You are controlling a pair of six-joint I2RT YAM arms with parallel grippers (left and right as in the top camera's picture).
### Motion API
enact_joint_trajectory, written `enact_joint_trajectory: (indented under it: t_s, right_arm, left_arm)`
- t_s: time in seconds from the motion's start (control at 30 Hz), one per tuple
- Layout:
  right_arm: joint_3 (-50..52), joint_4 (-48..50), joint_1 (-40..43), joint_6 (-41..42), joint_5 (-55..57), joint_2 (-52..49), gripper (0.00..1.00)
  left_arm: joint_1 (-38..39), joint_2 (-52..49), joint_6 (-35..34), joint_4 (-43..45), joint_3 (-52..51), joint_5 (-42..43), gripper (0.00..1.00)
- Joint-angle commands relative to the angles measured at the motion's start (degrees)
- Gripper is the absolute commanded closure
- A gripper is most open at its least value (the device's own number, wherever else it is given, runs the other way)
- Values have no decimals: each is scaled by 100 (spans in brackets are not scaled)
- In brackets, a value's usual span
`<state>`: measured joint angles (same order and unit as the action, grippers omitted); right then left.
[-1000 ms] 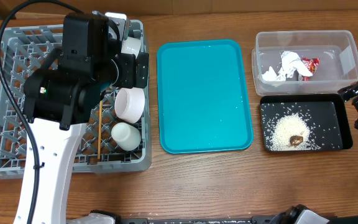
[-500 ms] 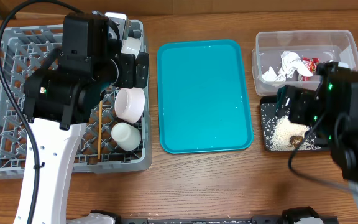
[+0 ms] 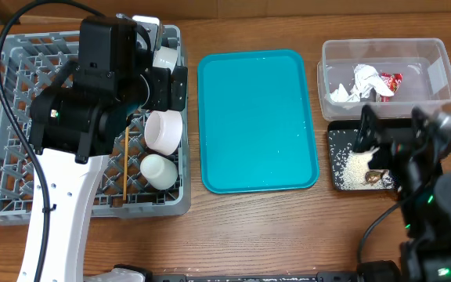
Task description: Sort waste into correct bins and load items into the dishwasher
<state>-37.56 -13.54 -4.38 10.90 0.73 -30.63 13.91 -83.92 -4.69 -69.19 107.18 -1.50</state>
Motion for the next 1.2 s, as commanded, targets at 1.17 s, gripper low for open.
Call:
enact_joint_trajectory:
  t_s: [1.17]
  right_arm:
    - [3709, 872, 173, -68, -234, 3047, 0]
  left_arm:
    - [-2, 24, 0, 2, -4, 2, 0]
